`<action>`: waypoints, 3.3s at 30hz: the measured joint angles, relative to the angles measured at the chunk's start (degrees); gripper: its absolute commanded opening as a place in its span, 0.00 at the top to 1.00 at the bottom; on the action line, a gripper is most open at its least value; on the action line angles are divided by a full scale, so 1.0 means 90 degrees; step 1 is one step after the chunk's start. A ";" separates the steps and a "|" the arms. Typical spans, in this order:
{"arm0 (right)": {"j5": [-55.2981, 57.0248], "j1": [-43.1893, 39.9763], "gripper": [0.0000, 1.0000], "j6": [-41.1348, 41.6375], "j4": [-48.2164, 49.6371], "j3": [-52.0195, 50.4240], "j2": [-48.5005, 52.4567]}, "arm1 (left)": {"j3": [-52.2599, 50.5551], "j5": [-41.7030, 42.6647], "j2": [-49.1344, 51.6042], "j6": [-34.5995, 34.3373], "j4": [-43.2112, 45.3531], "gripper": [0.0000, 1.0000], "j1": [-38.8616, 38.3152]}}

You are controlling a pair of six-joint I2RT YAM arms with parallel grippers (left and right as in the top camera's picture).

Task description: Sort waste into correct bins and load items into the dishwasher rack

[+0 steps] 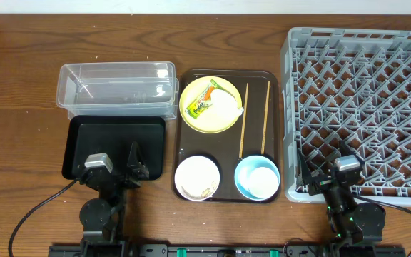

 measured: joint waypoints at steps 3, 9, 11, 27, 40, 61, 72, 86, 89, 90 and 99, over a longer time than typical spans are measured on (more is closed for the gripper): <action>0.0000 0.0000 0.01 0.0000 0.0000 0.0000 0.0000 | 0.0000 0.0000 0.0000 0.0000 0.0000 0.04 0.0000; 0.0000 0.0000 0.01 0.0000 0.0000 0.0000 0.0000 | 0.0000 0.0000 0.0000 0.0000 0.0000 0.04 0.0000; 0.0000 0.0000 0.01 0.0000 0.0000 0.0000 0.0000 | 0.0000 0.0000 0.0000 0.0000 0.0002 0.04 0.0000; -0.0352 0.0000 0.01 0.0318 0.0238 -0.0005 0.0000 | 0.0000 0.0316 0.0000 -0.0002 0.0015 0.04 0.0000; -0.1445 0.0000 0.01 0.0937 -0.0670 0.1372 0.0379 | 0.1656 0.2200 0.0675 -0.0209 -0.0554 0.04 0.0000; -0.1513 0.0000 0.01 0.1030 -0.4556 0.6917 0.6683 | 0.7152 0.3813 0.6919 -0.0379 -0.5226 0.16 -0.1753; -0.1528 0.0000 0.01 0.1316 -0.4811 0.6924 0.6730 | 0.6970 0.2514 0.9394 -0.0699 -0.4163 0.33 -0.4874; -0.1528 0.0000 0.01 0.1338 -0.5054 0.6924 0.6730 | 0.6970 0.1889 1.0462 -0.0925 -0.3881 0.94 -0.5620; -0.1525 0.0000 0.01 0.1338 -0.5056 0.6924 0.6730 | 0.6970 0.1848 1.0460 -0.0879 -0.3871 0.94 -0.5620; -0.1525 0.0000 0.01 0.1338 -0.5056 0.6924 0.6730 | 0.6970 0.1848 1.0457 -0.0877 -0.3891 0.94 -0.5598; -0.1523 0.0000 0.01 0.1297 -0.5149 0.6924 0.6730 | 0.6977 0.2890 0.9226 -0.0857 -0.4082 0.94 -0.4452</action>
